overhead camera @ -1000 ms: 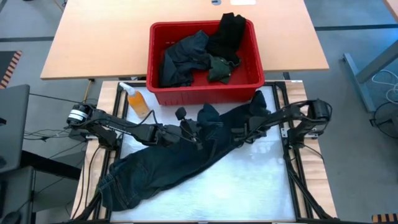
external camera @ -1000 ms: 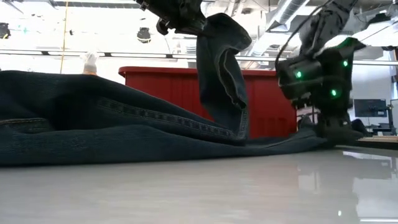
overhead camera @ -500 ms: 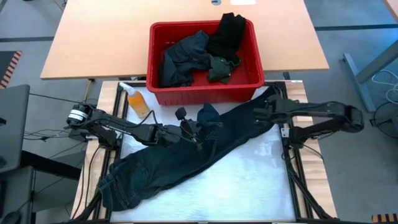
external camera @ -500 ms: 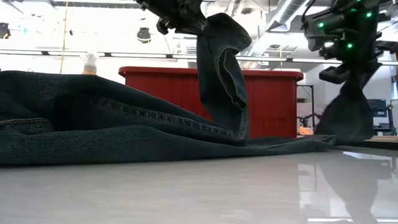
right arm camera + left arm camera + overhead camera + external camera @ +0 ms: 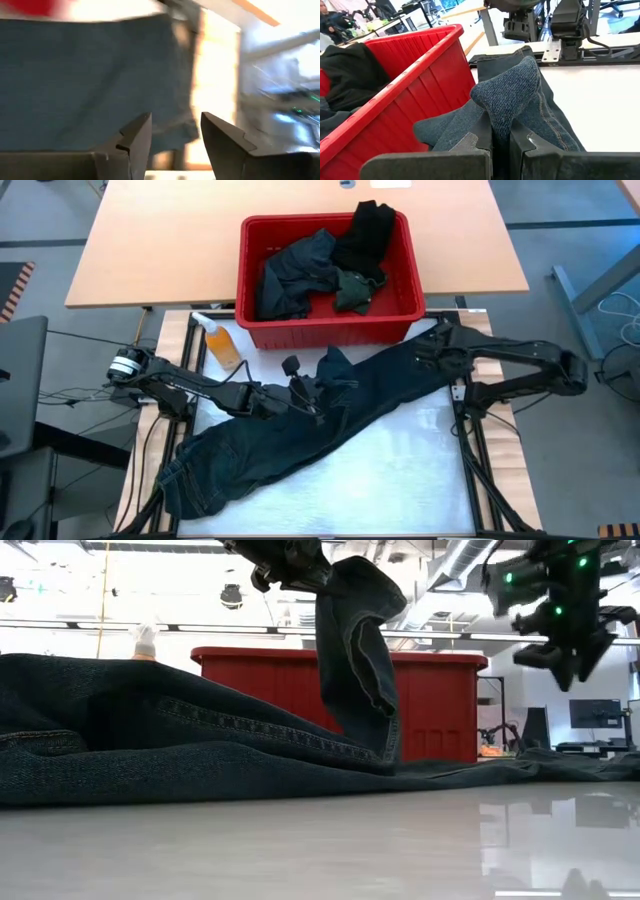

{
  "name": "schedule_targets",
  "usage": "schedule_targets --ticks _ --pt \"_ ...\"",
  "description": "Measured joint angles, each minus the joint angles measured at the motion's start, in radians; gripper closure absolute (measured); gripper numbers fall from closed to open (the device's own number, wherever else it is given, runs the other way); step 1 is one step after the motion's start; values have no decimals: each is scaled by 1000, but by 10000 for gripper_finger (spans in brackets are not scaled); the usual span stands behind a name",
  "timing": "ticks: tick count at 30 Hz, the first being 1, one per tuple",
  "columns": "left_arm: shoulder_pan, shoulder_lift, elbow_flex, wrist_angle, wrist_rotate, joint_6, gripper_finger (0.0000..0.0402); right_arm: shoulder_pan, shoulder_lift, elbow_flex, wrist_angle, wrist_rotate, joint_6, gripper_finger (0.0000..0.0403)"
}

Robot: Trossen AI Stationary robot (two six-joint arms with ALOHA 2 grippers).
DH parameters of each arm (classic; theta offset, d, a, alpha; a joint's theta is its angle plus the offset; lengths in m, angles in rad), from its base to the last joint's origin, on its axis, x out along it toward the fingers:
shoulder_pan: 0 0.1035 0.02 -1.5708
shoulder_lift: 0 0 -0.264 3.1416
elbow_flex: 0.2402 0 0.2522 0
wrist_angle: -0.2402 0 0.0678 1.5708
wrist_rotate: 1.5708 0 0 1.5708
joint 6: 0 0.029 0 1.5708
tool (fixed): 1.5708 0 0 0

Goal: Fold Laundry from Bin
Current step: Fold the dark blue jeans

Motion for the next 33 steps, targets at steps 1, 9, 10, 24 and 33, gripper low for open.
schedule_targets --ticks 1,9,10,24,33 --pt "0 0 0 1 0 -1 401 46 -11 5 28 -11 0 201" --pt "9 0 0 2 2 -3 401 519 -159 7 591 33 -70 210" --pt "14 0 0 7 5 -4 401 577 -167 -2 713 48 -128 211" --pt "16 0 0 28 54 -36 401 689 44 -38 1436 50 -908 210" --pt "17 0 0 27 77 -50 401 582 73 -5 1439 -94 -996 210"
